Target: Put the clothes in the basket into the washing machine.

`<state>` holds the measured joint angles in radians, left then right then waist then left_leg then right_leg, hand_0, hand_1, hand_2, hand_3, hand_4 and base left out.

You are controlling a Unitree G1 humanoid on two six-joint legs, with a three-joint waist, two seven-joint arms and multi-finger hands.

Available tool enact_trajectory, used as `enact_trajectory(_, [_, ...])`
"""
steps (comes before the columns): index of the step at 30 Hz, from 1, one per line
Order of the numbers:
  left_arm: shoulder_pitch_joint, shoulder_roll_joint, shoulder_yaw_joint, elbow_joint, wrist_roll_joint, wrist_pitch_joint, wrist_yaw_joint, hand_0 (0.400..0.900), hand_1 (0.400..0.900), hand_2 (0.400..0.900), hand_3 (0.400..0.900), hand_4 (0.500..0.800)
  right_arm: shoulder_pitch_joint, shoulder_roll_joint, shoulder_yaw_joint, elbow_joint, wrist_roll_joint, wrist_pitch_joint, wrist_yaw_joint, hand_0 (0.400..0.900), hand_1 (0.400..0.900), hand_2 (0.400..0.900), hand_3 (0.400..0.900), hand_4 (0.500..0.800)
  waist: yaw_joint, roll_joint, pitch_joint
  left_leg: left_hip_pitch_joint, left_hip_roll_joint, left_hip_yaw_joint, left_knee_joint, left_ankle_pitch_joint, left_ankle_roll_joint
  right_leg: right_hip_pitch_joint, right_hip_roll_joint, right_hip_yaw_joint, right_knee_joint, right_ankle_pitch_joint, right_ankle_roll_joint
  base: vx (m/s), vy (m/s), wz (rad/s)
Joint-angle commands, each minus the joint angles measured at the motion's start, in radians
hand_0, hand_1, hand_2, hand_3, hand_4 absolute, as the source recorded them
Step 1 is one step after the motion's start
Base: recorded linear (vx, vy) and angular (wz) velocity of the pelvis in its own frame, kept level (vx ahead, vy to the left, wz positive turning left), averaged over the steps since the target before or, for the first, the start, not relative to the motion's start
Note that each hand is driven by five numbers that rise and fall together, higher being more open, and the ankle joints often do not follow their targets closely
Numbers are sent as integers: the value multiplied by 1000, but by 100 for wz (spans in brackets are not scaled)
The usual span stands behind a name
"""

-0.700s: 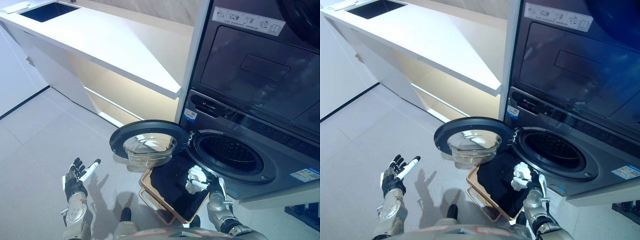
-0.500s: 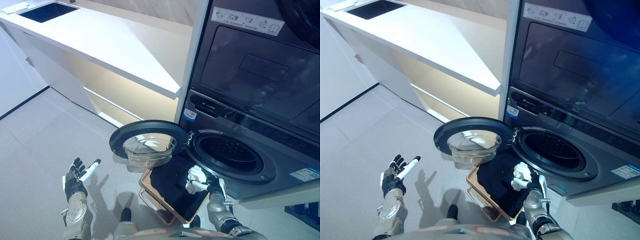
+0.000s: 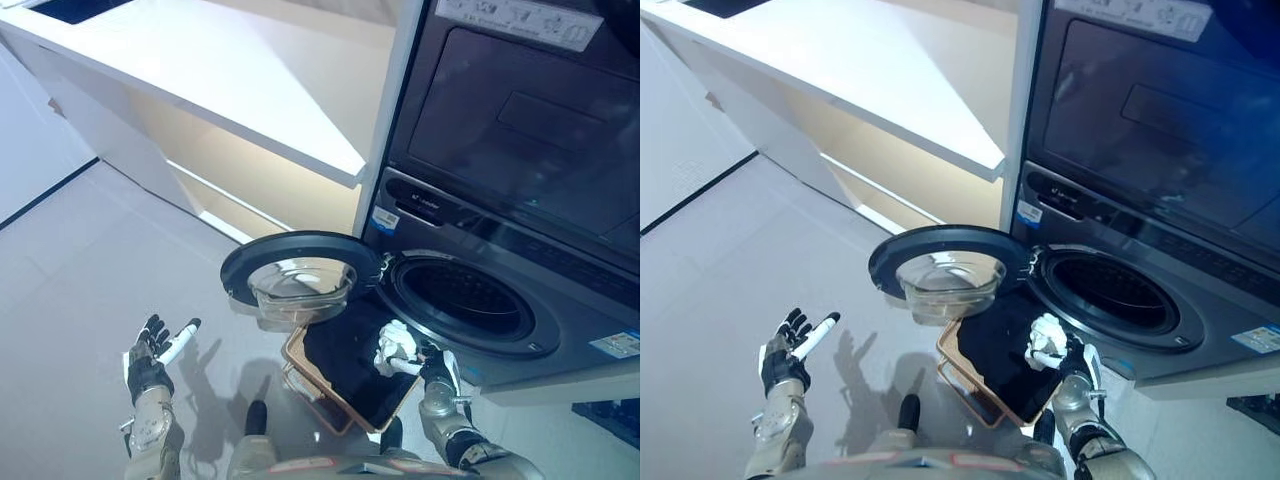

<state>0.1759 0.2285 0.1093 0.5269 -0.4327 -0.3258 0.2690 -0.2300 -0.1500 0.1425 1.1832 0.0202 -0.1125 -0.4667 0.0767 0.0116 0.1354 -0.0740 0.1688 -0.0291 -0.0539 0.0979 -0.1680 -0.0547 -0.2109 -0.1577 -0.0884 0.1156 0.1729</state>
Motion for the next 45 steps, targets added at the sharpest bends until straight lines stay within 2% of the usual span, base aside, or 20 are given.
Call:
enact_trajectory(1, [-48, 79, 17, -167, -12, -110, 10, 900, 900, 900, 900, 800, -172, -29, -31, 7, 34, -34, -74, 900, 900, 900, 900, 800, 12, 9, 113, -153, -47, -41, 87, -28, 92, 12, -53, -20, 100, -86, 6, -150, 30, 5])
enact_trajectory(5, [-62, 85, -6, -197, -39, -122, 19, 900, 900, 900, 900, 800, -254, -51, -33, 26, 54, -28, -112, 900, 900, 900, 900, 800, 25, 38, 178, -257, -63, -44, 161, -34, 96, -72, -66, -4, 121, -69, 2, -171, 57, -3])
enact_trajectory(10, [-70, 98, -36, -279, -54, -135, 35, 900, 900, 900, 900, 800, -366, -96, -9, 53, 32, -4, -152, 900, 900, 900, 900, 800, 31, 65, 251, -384, -84, -32, 229, -40, 105, -204, -80, 35, 169, -49, -4, -163, 78, -11])
enact_trajectory(13, [-73, 109, -49, -377, -49, -140, 42, 900, 900, 900, 900, 800, -431, -139, 3, 74, 18, 10, -170, 900, 900, 900, 900, 800, 31, 72, 290, -461, -91, -24, 268, -44, 111, -287, -82, 58, 198, -40, -10, -144, 59, -13])
enact_trajectory(14, [-81, 107, -50, -353, -53, -140, 48, 900, 900, 900, 900, 800, -455, -147, 8, 81, 14, 13, -174, 900, 900, 900, 900, 800, 29, 71, 300, -485, -90, -20, 279, -44, 112, -312, -81, 63, 204, -37, -12, -126, 59, -17])
enact_trajectory(18, [-102, 118, -79, -411, -49, -146, 53, 900, 900, 900, 900, 800, -552, -225, 20, 145, -9, 44, -196, 900, 900, 900, 900, 800, 38, 77, 341, -565, -94, -12, 313, -54, 117, -395, -78, 76, 224, -31, -14, -94, 38, -13])
enact_trajectory(19, [-109, 114, -86, -395, -55, -148, 53, 900, 900, 900, 900, 800, -572, -234, 16, 157, 0, 45, -199, 900, 900, 900, 900, 800, 40, 78, 348, -577, -93, -13, 319, -55, 118, -410, -77, 79, 228, -29, -14, -70, 40, -13])
enact_trajectory(23, [-120, 116, -106, -449, -60, -152, 65, 900, 900, 900, 900, 800, -648, -278, 10, 173, 23, 50, -227, 900, 900, 900, 900, 800, 36, 81, 384, -638, -94, -3, 347, -64, 123, -475, -77, 85, 240, -18, -15, -53, 25, -6])
enact_trajectory(27, [-127, 120, -131, -486, -61, -153, 73, 900, 900, 900, 900, 800, -717, -324, -19, 221, 78, 59, -260, 900, 900, 900, 900, 800, 42, 93, 385, -706, -108, -9, 364, -69, 126, -531, -80, 79, 242, -14, -15, -17, 24, 0])
enact_trajectory(31, [-139, 131, -132, -524, -60, -154, 84, 900, 900, 900, 900, 800, -776, -362, -13, 219, 106, 55, -286, 900, 900, 900, 900, 800, 53, 99, 385, -767, -118, -11, 388, -80, 132, -585, -83, 80, 245, -8, -12, -2, 25, -3])
enact_trajectory(36, [-159, 134, -128, -554, -51, -170, 117, 900, 900, 900, 900, 800, -823, -371, 29, 205, 102, 51, -289, 900, 900, 900, 900, 800, 52, 96, 385, -870, -127, -17, 426, -90, 137, -692, -79, 81, 283, -8, -16, 9, 10, -1])
enact_trajectory(37, [-161, 137, -128, -564, -48, -172, 122, 900, 900, 900, 900, 800, -836, -372, 35, 209, 103, 51, -292, 900, 900, 900, 900, 800, 56, 97, 385, -873, -127, -26, 437, -122, 131, -704, -77, 87, 301, -33, -11, 64, 14, 0])
enact_trajectory(45, [-171, 156, -115, -655, -24, -200, 164, 900, 900, 900, 900, 800, -898, -367, 84, 217, 85, 49, -295, 900, 900, 900, 900, 800, 67, 107, 385, -1047, -138, -39, 488, -125, 134, -894, -79, 94, 366, -33, -14, -17, 19, 0])
